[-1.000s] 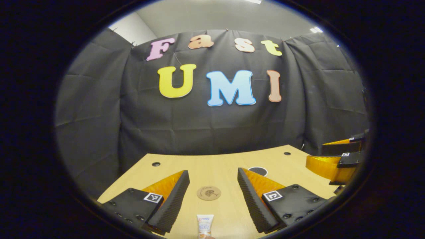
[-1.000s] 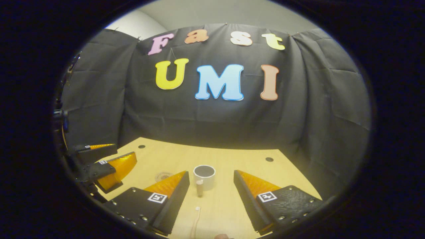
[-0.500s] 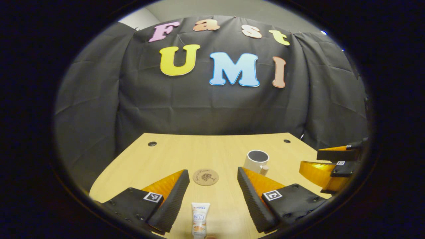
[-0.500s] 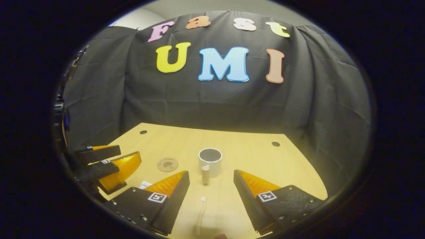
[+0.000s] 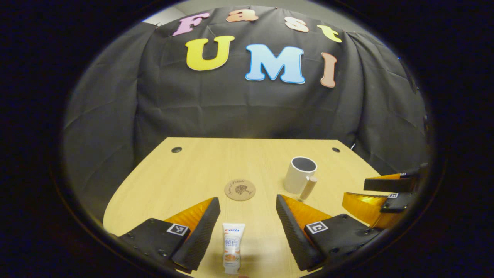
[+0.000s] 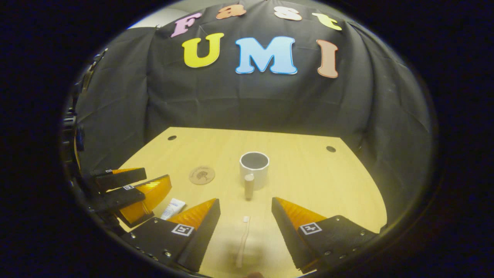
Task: Put the toothbrush and toothpaste on the desktop into the cup, then pick up the cup and place it on the coaster on the desktop.
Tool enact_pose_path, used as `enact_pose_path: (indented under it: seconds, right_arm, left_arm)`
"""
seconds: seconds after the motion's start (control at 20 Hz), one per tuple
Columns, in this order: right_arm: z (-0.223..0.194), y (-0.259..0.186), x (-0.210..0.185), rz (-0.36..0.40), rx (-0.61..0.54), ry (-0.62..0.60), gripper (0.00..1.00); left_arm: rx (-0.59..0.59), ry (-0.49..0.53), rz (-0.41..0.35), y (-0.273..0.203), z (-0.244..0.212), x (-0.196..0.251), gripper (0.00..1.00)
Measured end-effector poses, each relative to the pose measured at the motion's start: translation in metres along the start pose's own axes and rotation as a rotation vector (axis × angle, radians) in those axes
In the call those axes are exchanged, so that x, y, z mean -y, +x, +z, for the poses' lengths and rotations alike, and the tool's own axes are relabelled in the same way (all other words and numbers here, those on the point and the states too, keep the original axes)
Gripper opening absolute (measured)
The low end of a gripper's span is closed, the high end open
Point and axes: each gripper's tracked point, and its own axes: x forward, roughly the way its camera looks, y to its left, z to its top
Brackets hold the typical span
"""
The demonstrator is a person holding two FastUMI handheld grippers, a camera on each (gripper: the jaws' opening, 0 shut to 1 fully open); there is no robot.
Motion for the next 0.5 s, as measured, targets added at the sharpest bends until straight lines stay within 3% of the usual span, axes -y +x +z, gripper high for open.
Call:
enact_pose_path:
  seconds: [0.5]
  right_arm:
    - [-0.07, 0.013, -0.005, 0.019, -0.328, 0.047, 0.85]
  left_arm:
    - [-0.382, -0.003, 0.019, 0.016, -0.076, -0.009, 0.95]
